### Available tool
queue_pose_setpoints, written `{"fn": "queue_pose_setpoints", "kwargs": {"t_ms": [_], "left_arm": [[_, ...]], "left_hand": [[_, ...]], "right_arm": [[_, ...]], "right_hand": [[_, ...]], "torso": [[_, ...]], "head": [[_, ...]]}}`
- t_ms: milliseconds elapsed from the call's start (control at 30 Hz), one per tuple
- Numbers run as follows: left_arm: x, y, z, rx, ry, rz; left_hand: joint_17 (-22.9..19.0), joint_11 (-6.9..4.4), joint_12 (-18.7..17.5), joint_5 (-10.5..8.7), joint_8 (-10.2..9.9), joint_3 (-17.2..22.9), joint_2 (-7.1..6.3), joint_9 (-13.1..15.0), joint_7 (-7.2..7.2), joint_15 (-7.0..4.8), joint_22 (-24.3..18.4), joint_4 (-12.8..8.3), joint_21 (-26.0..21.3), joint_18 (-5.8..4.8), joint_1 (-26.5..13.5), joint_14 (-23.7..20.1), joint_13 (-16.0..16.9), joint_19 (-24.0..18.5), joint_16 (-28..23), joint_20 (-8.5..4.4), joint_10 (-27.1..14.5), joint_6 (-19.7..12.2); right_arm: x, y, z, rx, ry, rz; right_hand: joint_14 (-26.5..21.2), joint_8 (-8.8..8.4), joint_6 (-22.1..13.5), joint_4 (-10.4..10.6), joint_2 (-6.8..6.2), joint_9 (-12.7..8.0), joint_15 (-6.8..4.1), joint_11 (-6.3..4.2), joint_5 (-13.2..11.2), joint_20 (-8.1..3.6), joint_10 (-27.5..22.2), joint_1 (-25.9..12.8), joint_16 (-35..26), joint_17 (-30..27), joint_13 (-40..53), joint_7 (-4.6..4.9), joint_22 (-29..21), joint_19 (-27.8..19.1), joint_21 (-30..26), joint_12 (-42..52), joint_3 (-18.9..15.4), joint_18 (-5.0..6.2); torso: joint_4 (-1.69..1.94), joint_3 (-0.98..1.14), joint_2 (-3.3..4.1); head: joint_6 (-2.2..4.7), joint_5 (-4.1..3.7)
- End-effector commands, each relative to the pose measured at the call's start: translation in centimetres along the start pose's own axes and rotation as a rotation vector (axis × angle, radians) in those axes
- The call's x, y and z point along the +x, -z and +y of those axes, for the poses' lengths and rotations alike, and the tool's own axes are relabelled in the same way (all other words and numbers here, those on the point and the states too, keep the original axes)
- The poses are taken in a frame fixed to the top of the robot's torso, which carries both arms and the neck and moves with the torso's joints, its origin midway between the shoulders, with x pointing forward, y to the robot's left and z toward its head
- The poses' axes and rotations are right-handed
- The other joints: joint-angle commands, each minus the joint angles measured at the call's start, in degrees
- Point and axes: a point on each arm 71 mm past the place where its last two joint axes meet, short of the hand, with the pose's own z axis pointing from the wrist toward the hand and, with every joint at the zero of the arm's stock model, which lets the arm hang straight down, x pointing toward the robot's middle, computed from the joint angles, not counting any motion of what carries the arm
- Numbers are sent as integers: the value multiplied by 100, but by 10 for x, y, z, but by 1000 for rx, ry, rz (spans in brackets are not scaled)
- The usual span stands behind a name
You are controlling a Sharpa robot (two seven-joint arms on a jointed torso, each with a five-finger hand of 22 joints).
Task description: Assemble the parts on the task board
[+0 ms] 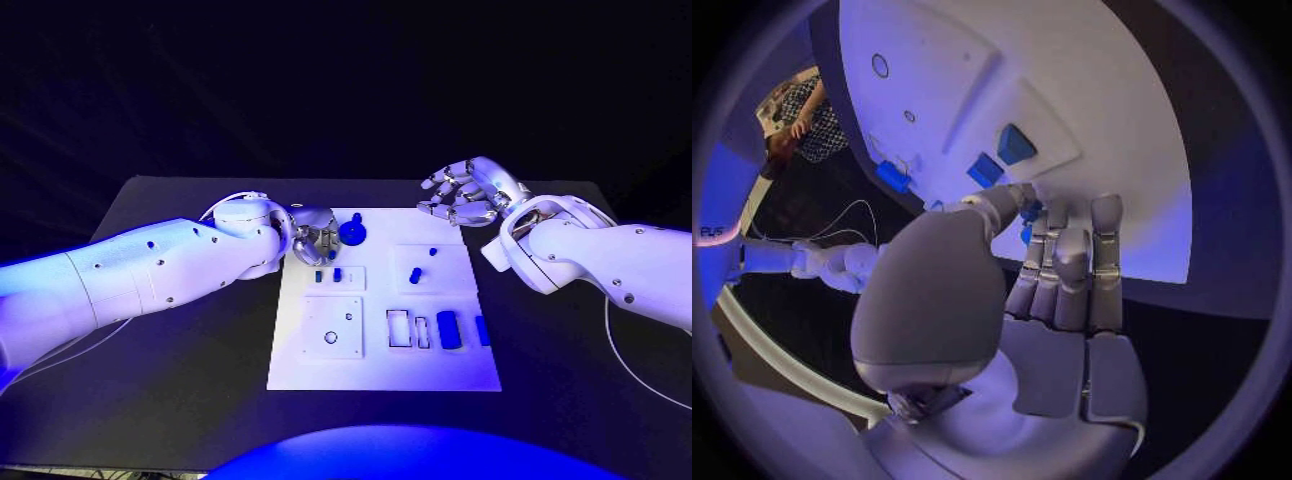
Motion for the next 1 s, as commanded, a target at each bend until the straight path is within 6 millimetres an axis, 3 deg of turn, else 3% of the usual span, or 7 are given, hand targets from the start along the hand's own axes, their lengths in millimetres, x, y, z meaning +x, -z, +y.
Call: {"fn": "queue_pose_setpoints", "kwargs": {"t_ms": [33, 167, 400, 1000], "left_arm": [[1, 0, 0, -8, 2, 11], [1, 1, 1, -8, 3, 4], [0, 2, 1, -6, 4, -7], [-3, 8, 1, 24, 11, -49]], "left_hand": [[-7, -3, -25, -24, -27, 14, -12, -8, -1, -1, -6, 30, -23, 15, -21, -32, -1, -16, -7, -10, 57, -43], [-3, -5, -32, -25, -47, 8, -21, -15, -10, -2, -7, 35, -25, 14, -26, -30, 3, -10, -3, -11, 66, -81], [-36, -14, -95, -23, -187, -14, -42, -68, -166, -10, -36, 57, -58, 15, -23, -52, 25, 2, 2, -20, 75, -379], [33, -44, 32, -19, -156, -47, -18, -66, -278, -34, -3, 21, -28, 4, 40, -8, 139, 58, 50, -36, 95, -364]], "right_arm": [[0, 0, 1, -15, 3, -1], [0, 0, 1, -14, 3, -2], [0, 0, 1, -14, 3, -4], [-1, 1, 0, -12, 4, -5]], "right_hand": [[-39, 38, -9, -8, -45, 2, 14, 21, 27, -12, -11, -1, -34, -10, -28, 39, -8, -42, -29, -43, 24, 46], [-48, 47, -16, -9, -48, 2, 19, 28, 27, -8, -27, -1, -48, -29, -60, 45, -21, -50, -58, -70, 22, 49], [-56, 54, -26, -10, -51, 1, 25, 34, 26, -4, -41, -2, -55, -39, -90, 51, -39, -65, -101, -93, 20, 53], [-60, 57, -31, -10, -52, 1, 29, 37, 26, -2, -47, -3, -58, -41, -104, 54, -44, -70, -114, -104, 18, 54]], "torso": [[0, 0, 3], [2, -1, 2], [0, -2, 3], [-1, -1, 2]], "head": [[-1, 2], [1, 1], [10, 3], [25, -2]]}}
